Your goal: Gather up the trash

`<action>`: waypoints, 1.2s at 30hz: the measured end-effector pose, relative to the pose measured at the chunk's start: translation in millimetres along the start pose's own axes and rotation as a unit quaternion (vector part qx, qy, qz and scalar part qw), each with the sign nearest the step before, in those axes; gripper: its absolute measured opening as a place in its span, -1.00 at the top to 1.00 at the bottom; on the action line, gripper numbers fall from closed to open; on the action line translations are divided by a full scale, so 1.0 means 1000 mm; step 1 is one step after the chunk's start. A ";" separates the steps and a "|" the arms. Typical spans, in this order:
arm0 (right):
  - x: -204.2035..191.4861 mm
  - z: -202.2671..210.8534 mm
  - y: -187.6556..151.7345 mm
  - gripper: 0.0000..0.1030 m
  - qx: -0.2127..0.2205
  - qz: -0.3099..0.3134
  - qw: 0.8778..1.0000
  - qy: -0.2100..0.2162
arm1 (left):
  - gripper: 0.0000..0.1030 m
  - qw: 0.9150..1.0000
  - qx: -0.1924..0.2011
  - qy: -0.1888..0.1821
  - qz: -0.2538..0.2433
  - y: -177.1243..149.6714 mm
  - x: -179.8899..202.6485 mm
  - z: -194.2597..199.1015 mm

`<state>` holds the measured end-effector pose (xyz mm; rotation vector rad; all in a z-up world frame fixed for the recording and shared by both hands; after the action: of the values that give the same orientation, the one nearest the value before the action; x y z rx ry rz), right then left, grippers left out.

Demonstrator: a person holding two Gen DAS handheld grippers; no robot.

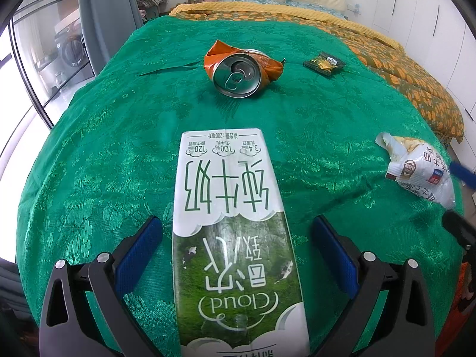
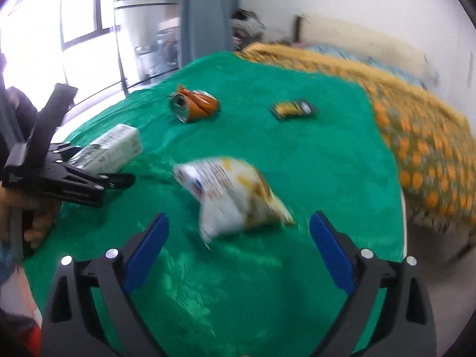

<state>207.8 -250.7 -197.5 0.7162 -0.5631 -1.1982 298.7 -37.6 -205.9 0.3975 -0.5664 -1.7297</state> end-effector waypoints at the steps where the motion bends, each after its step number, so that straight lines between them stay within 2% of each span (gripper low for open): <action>1: 0.002 -0.003 -0.004 -0.80 -0.009 -0.011 1.000 0.003 | -0.91 1.000 0.000 0.000 0.000 0.000 0.000 0.000; 4: 0.000 -0.015 -0.011 -0.80 -0.037 -0.021 0.999 0.019 | -0.91 1.000 0.000 0.000 0.000 0.000 0.000 0.000; 5: -0.004 -0.021 -0.012 -0.80 -0.052 -0.015 0.998 0.014 | -0.91 1.000 0.000 0.000 0.000 0.000 0.000 0.000; 10: -0.006 -0.027 -0.014 -0.81 -0.073 -0.013 0.997 -0.001 | -0.91 1.000 0.000 0.001 -0.001 0.001 0.000 0.000; 36: -0.009 -0.028 -0.017 -0.84 -0.075 -0.007 0.997 -0.008 | -0.91 1.000 -0.001 0.002 -0.001 0.001 0.000 0.000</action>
<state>214.9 -239.8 -228.4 0.5849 -0.4772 -1.2468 299.4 -37.6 -205.7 0.4008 -0.5623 -1.7301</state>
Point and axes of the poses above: each gripper's, at about its wrist camera, not at the fingertips, and z roughly against the way its jaws point, x to its right, y to its top, the point moved 4 cm from there along -z, roughly the way its jaws point, and after that the axes turned 4 degrees about z, right-handed, at the moved point
